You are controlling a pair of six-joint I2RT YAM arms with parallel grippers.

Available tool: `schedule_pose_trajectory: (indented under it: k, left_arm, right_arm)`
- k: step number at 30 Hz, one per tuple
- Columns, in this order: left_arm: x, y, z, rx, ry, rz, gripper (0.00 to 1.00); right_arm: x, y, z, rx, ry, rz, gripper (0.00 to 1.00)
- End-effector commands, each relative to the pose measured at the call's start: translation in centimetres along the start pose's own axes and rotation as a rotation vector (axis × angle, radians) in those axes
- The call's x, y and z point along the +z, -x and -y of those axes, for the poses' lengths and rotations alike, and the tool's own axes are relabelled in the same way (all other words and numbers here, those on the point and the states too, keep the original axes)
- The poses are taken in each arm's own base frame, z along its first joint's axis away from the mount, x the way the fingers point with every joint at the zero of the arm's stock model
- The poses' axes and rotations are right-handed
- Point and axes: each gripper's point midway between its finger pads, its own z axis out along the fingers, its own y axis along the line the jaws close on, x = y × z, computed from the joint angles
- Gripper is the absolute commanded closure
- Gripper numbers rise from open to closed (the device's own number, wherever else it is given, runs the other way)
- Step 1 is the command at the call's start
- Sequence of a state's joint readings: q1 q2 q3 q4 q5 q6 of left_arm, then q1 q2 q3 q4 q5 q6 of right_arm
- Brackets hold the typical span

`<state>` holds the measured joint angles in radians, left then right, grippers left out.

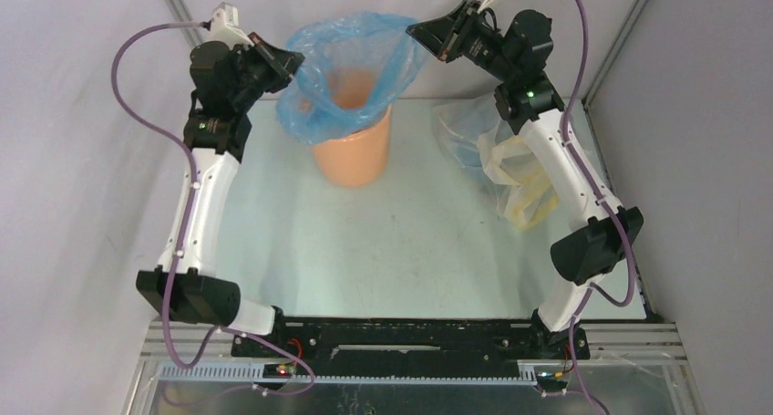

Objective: Put the trash bags into the trash bin

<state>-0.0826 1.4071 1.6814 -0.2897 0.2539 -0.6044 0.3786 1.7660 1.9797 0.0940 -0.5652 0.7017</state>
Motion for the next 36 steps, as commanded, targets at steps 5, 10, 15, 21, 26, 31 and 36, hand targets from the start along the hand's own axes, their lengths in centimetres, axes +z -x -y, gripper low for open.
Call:
schedule_pose_trajectory:
  k: [5,10,15,21,26,31,36]
  left_arm:
    - [2.6,3.9,3.6,-0.027,-0.173,0.073,1.00]
    - [5.0,4.7,4.6,-0.047,-0.237,0.069,1.00]
    - [6.4,4.7,3.6,-0.044,-0.210,0.069,1.00]
    - [6.6,4.9,0.0,-0.061,-0.117,0.083,1.00]
    - [4.7,7.2,-3.4,-0.066,-0.023,0.149,1.00]
    - [2.8,7.5,-5.2,-0.043,0.052,0.187,1.00]
    - [2.1,6.1,-6.6,-0.051,0.082,0.206,1.00]
  right_arm:
    - [-1.4,5.6,2.3,-0.038,-0.064,0.114,1.00]
    - [-2.0,6.7,4.8,-0.017,-0.092,0.112,1.00]
    - [-0.8,5.0,4.6,-0.018,-0.054,0.046,1.00]
    - [1.5,2.8,3.3,-0.049,-0.027,-0.004,1.00]
    - [3.8,1.8,1.4,-0.062,0.029,0.000,1.00]
    - [5.7,0.4,0.0,-0.056,0.067,0.014,1.00]
    - [6.9,-1.8,0.5,-0.023,0.065,-0.015,1.00]
